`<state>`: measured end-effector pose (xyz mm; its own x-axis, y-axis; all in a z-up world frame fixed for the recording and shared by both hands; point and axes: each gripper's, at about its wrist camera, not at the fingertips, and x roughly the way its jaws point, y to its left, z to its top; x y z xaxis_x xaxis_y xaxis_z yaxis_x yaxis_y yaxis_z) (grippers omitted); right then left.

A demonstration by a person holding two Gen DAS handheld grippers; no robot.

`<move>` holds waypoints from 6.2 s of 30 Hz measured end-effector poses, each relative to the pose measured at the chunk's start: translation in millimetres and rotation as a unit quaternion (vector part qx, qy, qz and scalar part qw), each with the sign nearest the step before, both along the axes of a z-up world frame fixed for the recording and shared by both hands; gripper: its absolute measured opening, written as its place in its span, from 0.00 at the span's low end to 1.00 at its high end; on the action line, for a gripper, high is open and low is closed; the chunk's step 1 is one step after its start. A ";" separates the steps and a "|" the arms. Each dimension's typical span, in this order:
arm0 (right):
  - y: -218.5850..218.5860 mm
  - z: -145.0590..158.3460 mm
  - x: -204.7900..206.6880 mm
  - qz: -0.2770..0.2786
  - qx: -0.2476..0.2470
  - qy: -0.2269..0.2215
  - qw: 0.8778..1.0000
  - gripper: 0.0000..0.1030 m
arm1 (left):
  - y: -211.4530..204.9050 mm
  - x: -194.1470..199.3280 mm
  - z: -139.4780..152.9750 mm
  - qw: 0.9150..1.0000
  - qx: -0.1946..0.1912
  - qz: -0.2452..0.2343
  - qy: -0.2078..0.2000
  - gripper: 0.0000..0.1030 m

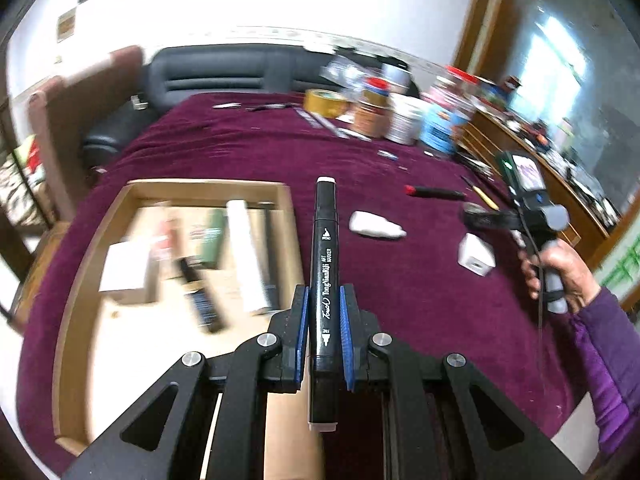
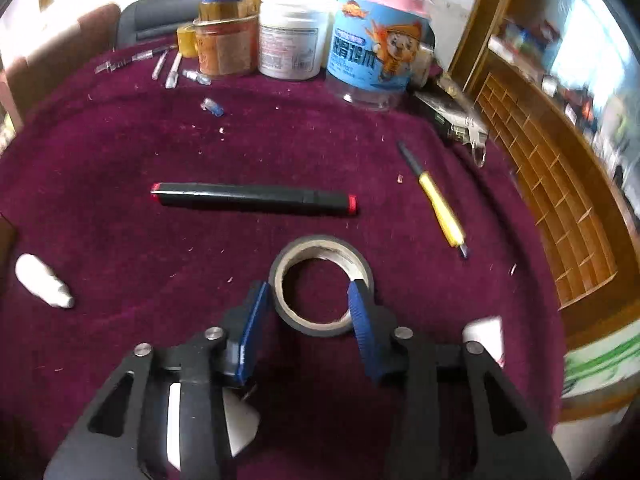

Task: Organize rigid objects
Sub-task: 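Carry the marker to the box with left tool while right tool grasps the black tape roll, then release the marker into the box with left tool while right tool drops the tape roll in, then reach the left tool to the white charger on the table and grasp it, then lift the white charger with left tool while right tool grasps the white orange-capped bottle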

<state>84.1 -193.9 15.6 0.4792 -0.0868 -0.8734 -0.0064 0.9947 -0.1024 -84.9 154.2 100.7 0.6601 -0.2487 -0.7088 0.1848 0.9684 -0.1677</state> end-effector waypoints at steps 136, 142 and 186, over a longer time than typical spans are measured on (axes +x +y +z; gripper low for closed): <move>-193.1 31.6 -100.4 -0.263 0.244 -0.187 0.915 0.71 | -287.2 102.9 -65.5 0.978 0.146 -0.140 0.039 0.72; -188.6 14.5 -88.1 -0.245 0.272 -0.142 0.920 0.71 | -308.0 99.2 -82.9 0.967 0.179 -0.176 0.036 0.72; -130.0 -3.8 -72.2 -0.221 0.038 -0.108 0.969 0.24 | 42.1 -24.0 1.3 0.990 0.050 0.129 -0.013 0.39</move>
